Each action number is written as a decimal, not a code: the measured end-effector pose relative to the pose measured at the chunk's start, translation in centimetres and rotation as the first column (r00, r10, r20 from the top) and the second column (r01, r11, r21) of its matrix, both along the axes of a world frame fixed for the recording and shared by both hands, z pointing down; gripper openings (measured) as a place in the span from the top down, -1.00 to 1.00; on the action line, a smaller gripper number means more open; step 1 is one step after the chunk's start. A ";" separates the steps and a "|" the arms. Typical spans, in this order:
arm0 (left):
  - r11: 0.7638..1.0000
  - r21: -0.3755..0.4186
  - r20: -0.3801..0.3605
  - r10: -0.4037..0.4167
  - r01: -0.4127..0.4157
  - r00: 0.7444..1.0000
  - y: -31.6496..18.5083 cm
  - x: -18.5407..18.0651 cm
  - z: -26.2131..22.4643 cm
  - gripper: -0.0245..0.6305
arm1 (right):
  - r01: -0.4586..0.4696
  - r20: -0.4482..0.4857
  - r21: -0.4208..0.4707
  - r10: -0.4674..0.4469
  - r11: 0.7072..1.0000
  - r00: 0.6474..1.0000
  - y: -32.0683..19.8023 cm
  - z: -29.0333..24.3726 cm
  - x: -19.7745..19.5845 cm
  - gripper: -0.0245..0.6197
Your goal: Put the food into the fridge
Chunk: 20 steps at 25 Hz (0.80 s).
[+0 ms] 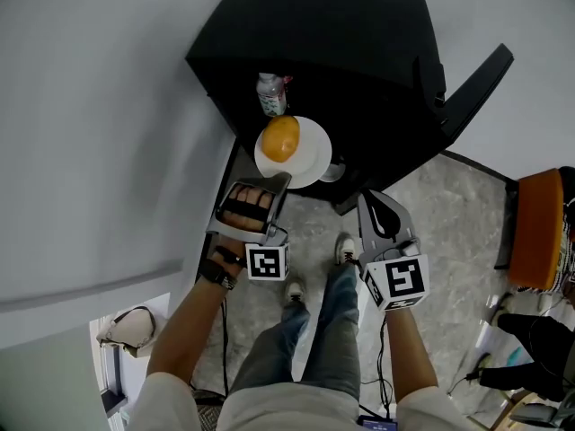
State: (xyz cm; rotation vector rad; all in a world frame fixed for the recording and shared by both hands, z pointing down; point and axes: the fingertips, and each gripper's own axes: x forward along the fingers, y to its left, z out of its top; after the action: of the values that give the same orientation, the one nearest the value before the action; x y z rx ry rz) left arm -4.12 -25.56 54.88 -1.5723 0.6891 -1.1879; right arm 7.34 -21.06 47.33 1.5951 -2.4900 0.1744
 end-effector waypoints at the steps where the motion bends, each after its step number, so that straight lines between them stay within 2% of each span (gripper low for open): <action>1: 1.000 0.000 -0.001 0.000 0.000 1.000 -0.4 0.3 0.3 0.89 | -0.010 -0.006 -0.002 0.010 1.000 1.000 -0.3 0.3 0.2 0.90; 7: 1.000 -0.009 -0.001 0.010 -0.010 1.000 -2.8 1.4 3.1 0.89 | 0.013 -0.012 -0.009 -0.013 1.000 1.000 -1.7 2.1 -0.1 0.90; 11: 1.000 -0.009 0.014 0.014 -0.014 1.000 -4.5 1.6 5.1 0.89 | 0.031 0.020 -0.025 -0.030 0.999 0.999 -2.3 3.4 -0.5 0.90; 17: 0.998 -0.060 0.005 0.016 -0.016 1.000 -5.7 2.5 8.8 0.89 | 0.031 0.036 -0.056 -0.029 0.998 0.999 -2.6 5.7 -0.5 0.90; 20: 0.998 -0.061 0.008 0.016 -0.016 1.000 -6.1 3.0 9.8 0.89 | 0.042 0.039 -0.069 -0.039 0.997 0.998 -2.5 6.4 -0.7 0.90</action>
State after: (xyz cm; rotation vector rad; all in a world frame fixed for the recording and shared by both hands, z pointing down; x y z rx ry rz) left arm -1.15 -31.63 64.69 -1.6193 0.6388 -1.2132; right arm 6.67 -23.58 53.76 1.5267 -2.5130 0.2857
